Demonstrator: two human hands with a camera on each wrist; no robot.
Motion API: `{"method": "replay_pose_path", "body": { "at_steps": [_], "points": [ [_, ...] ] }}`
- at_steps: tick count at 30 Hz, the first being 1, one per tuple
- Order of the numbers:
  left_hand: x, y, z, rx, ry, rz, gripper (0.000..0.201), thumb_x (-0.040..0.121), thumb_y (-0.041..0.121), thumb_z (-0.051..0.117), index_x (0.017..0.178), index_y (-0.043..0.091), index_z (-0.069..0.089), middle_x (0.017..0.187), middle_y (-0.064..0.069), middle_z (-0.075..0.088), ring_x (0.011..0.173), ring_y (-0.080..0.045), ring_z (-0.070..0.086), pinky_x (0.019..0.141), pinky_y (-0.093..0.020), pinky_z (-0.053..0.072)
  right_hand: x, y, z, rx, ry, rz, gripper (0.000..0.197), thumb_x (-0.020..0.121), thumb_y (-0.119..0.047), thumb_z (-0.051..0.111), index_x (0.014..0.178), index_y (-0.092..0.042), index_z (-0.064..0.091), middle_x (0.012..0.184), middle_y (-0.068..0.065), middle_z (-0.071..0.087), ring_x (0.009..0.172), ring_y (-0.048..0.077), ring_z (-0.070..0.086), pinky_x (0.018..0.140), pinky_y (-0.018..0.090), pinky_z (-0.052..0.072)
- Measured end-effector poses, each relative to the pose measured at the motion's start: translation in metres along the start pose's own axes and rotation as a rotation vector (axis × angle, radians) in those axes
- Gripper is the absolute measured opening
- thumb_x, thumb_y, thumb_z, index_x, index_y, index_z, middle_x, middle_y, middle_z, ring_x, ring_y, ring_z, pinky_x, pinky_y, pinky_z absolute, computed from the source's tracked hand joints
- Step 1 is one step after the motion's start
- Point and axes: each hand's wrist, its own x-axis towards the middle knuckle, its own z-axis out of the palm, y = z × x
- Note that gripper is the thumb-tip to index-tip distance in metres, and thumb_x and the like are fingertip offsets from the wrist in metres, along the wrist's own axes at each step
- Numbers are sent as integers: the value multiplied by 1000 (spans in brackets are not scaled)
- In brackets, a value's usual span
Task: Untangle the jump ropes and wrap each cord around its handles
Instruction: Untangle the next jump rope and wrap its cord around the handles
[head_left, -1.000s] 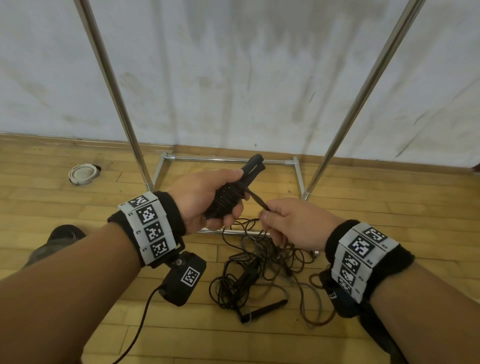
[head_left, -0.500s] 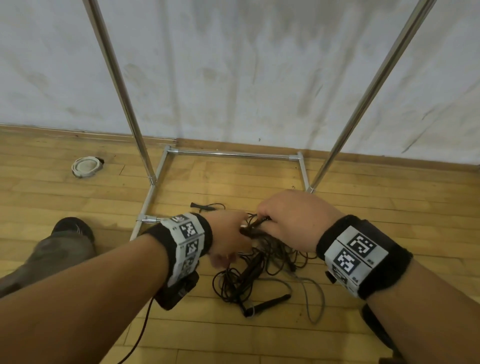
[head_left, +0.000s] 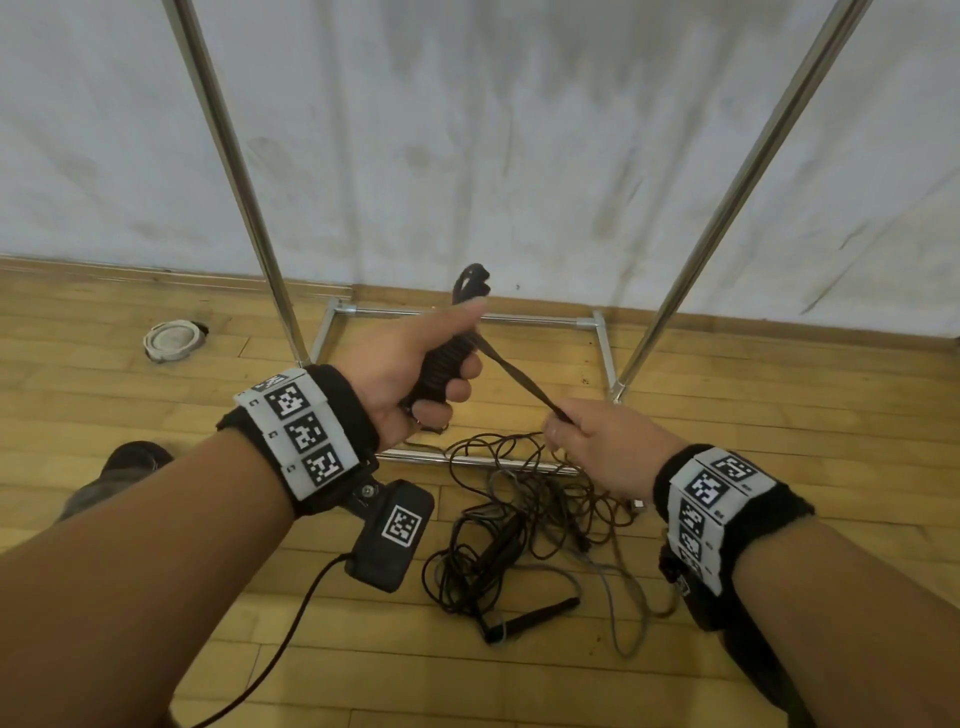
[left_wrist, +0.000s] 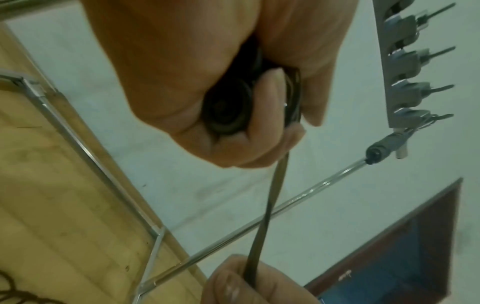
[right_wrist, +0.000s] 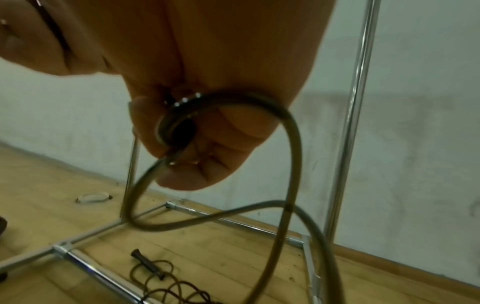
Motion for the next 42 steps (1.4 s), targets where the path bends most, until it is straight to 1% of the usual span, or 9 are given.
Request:
{"method": "replay_pose_path", "body": {
  "at_steps": [9,13,18,21,24,29,31,36,42],
  "points": [
    [3,19,-20,-205,235,215,19,98,35,63,99,17,56,71,-1,60,50,-12,52,37,-22,41,-8,60,-4,-106,-6,228,28,109,-33,39,94,-23,61,81,-3,67,73,14,61,67,29,48],
    [7,14,-27,-85,273,204,24,92,35,66,104,16,57,71,-2,62,51,-14,54,38,-25,42,-11,67,0,-234,-168,351,26,105,-35,49,125,-24,61,115,-1,67,104,18,63,76,26,48],
    [14,-4,-23,194,299,158,18,99,29,65,107,13,61,69,-3,65,55,-18,59,43,-30,46,-6,46,-20,-175,-264,219,77,88,-53,70,155,-39,34,158,-10,42,139,13,45,105,30,39],
    [17,-13,-15,259,295,128,15,100,27,66,107,14,63,69,-3,65,54,-19,59,45,-32,48,-3,30,-30,127,-176,113,62,92,-39,71,148,-37,45,148,-11,53,119,-1,56,84,16,51],
    [16,-16,-8,264,249,130,13,101,25,66,104,14,63,70,-4,64,54,-19,58,44,-31,48,-3,19,-34,248,3,113,40,100,-21,62,140,-24,56,132,-5,62,103,5,65,66,17,59],
    [11,-21,-5,345,136,101,18,100,29,67,109,13,63,73,-4,66,57,-20,59,46,-32,50,-8,-1,-43,200,-68,62,48,101,-17,58,146,-29,53,142,-10,57,119,10,61,84,32,63],
    [11,-23,-3,360,110,89,22,97,31,69,110,14,64,75,-6,67,57,-21,60,47,-32,50,-12,-12,-46,202,-58,12,50,100,-18,59,147,-34,51,142,-15,56,120,6,60,87,29,61],
    [7,-28,5,370,-41,80,18,91,36,72,102,22,72,76,-9,66,55,-22,59,45,-31,48,-20,-39,-36,341,-135,-107,76,89,-26,74,155,-37,38,148,-19,55,137,-1,47,116,33,35],
    [4,-25,8,393,-46,111,27,90,37,71,107,15,69,77,-12,69,56,-25,61,44,-31,49,-18,-51,-12,594,-134,-135,32,99,-14,63,131,-12,58,104,14,77,103,29,72,109,54,45]
  ]
}}
